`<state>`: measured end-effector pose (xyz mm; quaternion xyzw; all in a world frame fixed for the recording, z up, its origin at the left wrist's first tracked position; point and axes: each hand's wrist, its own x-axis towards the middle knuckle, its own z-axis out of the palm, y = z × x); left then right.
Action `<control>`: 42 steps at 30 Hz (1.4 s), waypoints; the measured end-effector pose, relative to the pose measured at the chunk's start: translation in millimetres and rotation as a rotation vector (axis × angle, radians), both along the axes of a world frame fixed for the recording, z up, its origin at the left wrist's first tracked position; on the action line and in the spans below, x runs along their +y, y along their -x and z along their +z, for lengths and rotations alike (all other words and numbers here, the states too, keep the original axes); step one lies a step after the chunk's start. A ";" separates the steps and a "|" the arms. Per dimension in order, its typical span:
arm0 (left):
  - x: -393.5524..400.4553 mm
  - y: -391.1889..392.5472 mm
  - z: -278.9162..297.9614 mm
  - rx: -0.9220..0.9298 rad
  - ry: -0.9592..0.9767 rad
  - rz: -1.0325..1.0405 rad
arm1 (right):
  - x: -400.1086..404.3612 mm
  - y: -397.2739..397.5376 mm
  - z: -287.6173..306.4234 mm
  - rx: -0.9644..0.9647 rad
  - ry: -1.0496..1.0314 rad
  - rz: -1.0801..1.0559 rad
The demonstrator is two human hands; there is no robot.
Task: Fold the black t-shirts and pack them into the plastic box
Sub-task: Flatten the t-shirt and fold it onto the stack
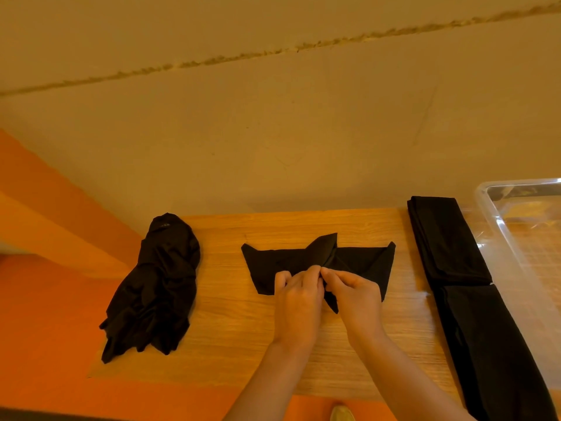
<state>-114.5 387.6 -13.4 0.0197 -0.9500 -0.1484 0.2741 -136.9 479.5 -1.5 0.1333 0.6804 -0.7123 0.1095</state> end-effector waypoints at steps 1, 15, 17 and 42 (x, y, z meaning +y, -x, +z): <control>-0.5 0.2 -2.0 0.002 -0.015 -0.001 | 0.5 -0.2 0.4 -0.011 0.008 0.008; -0.6 -2.1 -10.8 -0.186 -0.325 0.051 | 11.2 11.3 -3.3 -0.061 -0.150 0.093; -7.2 14.0 2.2 -0.337 -0.503 0.105 | 10.3 10.0 -4.9 0.017 -0.227 0.122; -22.3 212.5 -8.1 -0.964 -0.163 -0.299 | 17.7 -3.7 -25.6 0.476 -0.528 0.285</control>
